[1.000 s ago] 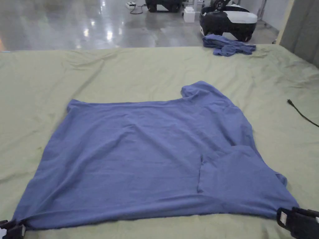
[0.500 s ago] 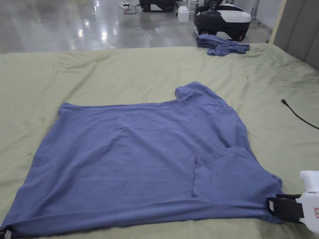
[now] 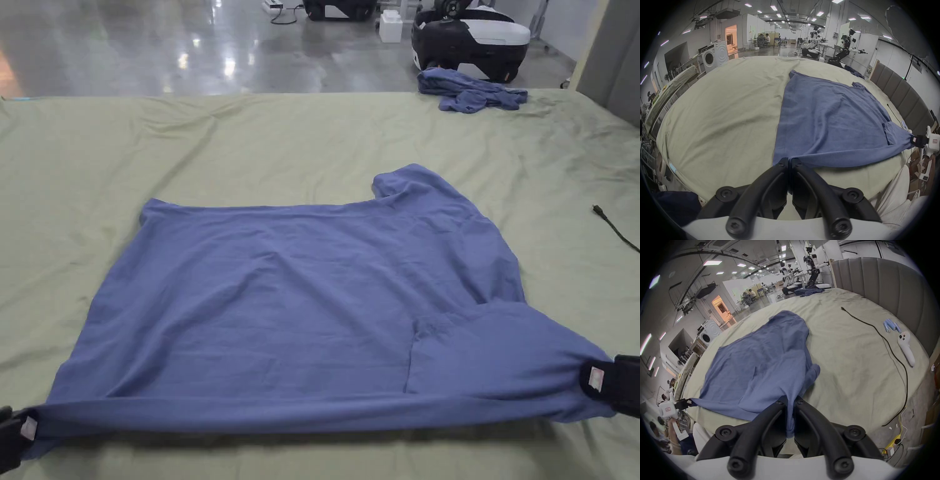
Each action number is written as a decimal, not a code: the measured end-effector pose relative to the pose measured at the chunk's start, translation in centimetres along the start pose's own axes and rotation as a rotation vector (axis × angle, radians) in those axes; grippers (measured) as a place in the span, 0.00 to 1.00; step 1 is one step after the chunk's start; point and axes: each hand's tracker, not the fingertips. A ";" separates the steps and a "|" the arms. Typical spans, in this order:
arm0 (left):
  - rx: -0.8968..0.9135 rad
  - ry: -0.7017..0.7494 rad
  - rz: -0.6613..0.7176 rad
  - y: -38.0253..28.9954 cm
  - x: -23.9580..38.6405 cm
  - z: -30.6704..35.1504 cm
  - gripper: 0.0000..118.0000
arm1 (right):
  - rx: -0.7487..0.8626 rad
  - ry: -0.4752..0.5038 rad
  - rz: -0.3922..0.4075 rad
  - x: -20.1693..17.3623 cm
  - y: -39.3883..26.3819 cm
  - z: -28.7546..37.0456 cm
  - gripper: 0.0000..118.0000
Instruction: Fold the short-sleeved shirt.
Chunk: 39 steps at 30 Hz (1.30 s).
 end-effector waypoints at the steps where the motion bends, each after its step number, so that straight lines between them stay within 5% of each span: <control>1: 0.004 0.002 -0.003 0.6 0.0 -0.1 0.03 | -0.003 0.007 0.001 0.1 0.7 -0.2 0.06; 13: 0.040 0.047 -0.072 11.5 2.2 -9.0 0.03 | -0.034 -0.062 -0.052 -0.2 10.9 -10.9 0.06; 16: 0.014 0.039 -0.014 12.7 2.0 -11.7 0.13 | -0.117 -0.097 -0.016 -0.4 12.0 -15.0 0.08; 17: -0.008 0.064 -0.004 12.8 2.0 -12.2 0.27 | -0.145 -0.129 0.002 -0.8 11.9 -15.8 0.12; 18: -0.042 0.095 -0.007 12.8 2.0 -12.6 0.63 | -0.146 -0.164 0.011 -1.2 11.6 -16.1 0.26; 19: -0.048 0.095 -0.019 12.3 1.8 -12.3 0.86 | -0.147 -0.180 0.046 -1.4 11.3 -16.2 0.50; 20: -0.021 0.073 -0.026 11.9 1.5 -11.7 0.88 | -0.139 -0.161 0.086 -1.6 10.9 -16.0 0.82; 21: -0.019 0.063 -0.024 11.5 1.2 -10.8 0.88 | -0.110 -0.148 0.106 -2.0 10.5 -15.1 0.87; 24: -0.003 0.021 0.022 9.9 0.1 -7.8 0.88 | -0.050 -0.151 0.183 -3.0 9.6 -11.9 0.78; 25: 0.020 -0.007 0.044 9.2 -0.2 -6.7 0.88 | -0.007 -0.163 0.216 -3.4 9.2 -10.7 0.69; 26: 0.041 -0.035 0.059 8.3 -0.5 -5.4 0.84 | 0.051 -0.164 0.251 -3.8 8.4 -9.1 0.49; 27: 0.061 -0.044 0.073 7.5 -0.6 -4.2 0.71 | 0.090 -0.156 0.257 -4.1 7.9 -8.1 0.32; 28: 0.073 -0.042 0.083 6.6 -0.9 -3.1 0.46 | 0.121 -0.152 0.235 -4.4 7.2 -6.9 0.19; 29: 0.069 -0.034 0.084 5.7 -1.0 -2.4 0.03 | 0.123 -0.127 0.211 -4.5 6.5 -6.0 0.15; 30: 0.059 -0.028 0.098 4.8 -1.0 -1.9 0.00 | 0.105 -0.086 0.200 -4.6 5.8 -5.3 0.11; 37: 0.058 -0.041 0.120 3.7 -1.4 -3.2 0.01 | 0.100 -0.001 0.108 -4.4 2.0 -3.9 0.04; 39: 0.033 -0.097 0.187 4.5 -1.8 -5.2 0.39 | 0.087 -0.008 0.086 -4.4 1.4 -4.2 0.04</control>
